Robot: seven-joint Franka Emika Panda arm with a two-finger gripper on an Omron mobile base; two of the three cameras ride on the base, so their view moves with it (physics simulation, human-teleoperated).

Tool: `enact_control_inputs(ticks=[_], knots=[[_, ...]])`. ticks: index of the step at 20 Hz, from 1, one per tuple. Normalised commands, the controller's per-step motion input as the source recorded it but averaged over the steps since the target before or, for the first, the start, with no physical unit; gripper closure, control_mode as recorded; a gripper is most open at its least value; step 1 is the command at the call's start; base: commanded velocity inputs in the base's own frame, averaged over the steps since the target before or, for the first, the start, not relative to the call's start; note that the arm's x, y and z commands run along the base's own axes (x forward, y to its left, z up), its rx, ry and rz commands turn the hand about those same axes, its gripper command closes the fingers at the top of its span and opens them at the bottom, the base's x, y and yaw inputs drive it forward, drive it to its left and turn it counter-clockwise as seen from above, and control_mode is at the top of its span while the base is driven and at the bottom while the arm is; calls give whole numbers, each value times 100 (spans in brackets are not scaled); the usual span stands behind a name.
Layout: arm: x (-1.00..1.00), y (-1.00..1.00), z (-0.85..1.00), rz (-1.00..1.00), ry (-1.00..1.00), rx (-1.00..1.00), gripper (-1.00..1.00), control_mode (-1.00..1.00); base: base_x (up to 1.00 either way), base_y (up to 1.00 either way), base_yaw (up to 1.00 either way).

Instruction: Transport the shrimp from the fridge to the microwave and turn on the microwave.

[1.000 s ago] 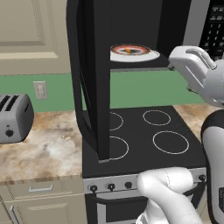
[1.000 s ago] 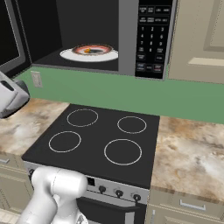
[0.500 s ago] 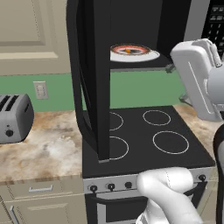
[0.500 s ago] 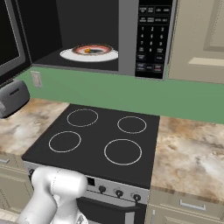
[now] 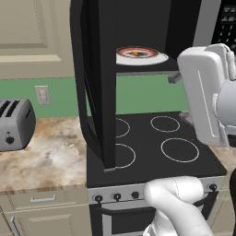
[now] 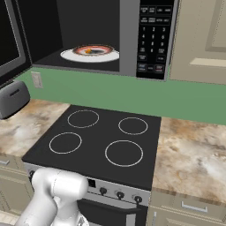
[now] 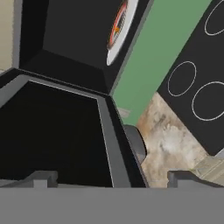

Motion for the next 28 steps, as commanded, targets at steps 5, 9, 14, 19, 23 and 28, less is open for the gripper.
enact_control_inputs(ticks=[5,9,14,19,23,28], knots=[[-28,36,0,0,1,10,-100,-100,0,0,0],[-29,36,0,0,1,16,-100,-100,0,0,0],[-23,42,0,0,0,13,-100,-100,0,0,0],[-24,39,0,0,0,12,-100,-100,0,0,0],[-20,38,0,3,0,6,-100,-100,0,0,0],[-20,42,0,7,-1,2,-100,-100,0,0,0]])
